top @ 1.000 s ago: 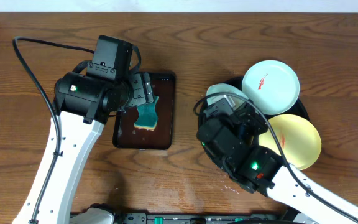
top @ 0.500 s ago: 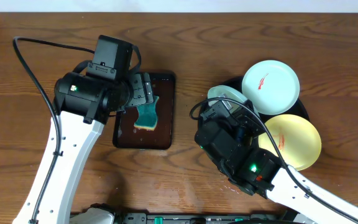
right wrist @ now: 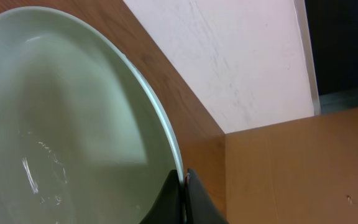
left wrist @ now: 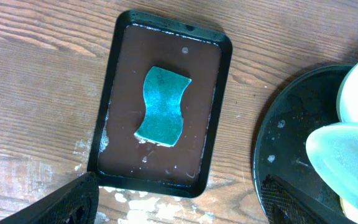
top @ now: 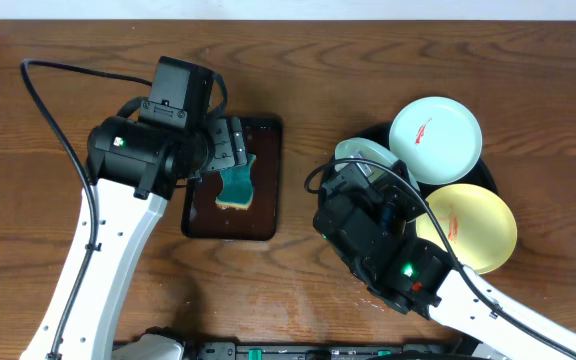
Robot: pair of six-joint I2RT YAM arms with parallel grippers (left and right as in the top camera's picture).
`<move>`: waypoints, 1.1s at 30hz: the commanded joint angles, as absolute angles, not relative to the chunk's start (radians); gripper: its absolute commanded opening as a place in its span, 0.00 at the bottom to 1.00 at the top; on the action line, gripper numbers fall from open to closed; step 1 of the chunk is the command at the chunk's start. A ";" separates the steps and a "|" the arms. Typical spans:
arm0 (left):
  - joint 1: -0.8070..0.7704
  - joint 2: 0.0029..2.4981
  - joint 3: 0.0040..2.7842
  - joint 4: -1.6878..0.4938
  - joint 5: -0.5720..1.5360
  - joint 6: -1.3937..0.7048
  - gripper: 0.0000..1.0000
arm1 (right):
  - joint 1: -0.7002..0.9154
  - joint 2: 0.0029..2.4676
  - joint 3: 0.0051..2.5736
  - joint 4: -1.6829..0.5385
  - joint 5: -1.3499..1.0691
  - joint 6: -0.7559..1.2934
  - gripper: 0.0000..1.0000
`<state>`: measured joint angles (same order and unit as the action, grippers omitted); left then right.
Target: Clean dirty plates on tray and stack at the side
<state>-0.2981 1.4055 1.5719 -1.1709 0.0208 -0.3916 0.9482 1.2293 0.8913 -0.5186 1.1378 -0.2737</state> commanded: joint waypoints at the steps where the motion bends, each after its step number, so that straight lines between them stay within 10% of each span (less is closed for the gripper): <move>1: -0.298 1.406 1.575 -1.174 0.019 -0.386 0.84 | 0.957 1.216 0.918 -0.515 1.171 -0.278 0.01; 33: -0.298 1.406 1.575 -1.174 0.019 -0.386 0.84 | 0.955 1.216 0.918 -0.508 1.151 -0.255 0.01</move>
<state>-0.2981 1.4055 1.5719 -1.1709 0.0208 -0.3916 0.9482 1.2293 0.8913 -0.5114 1.1355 -0.2729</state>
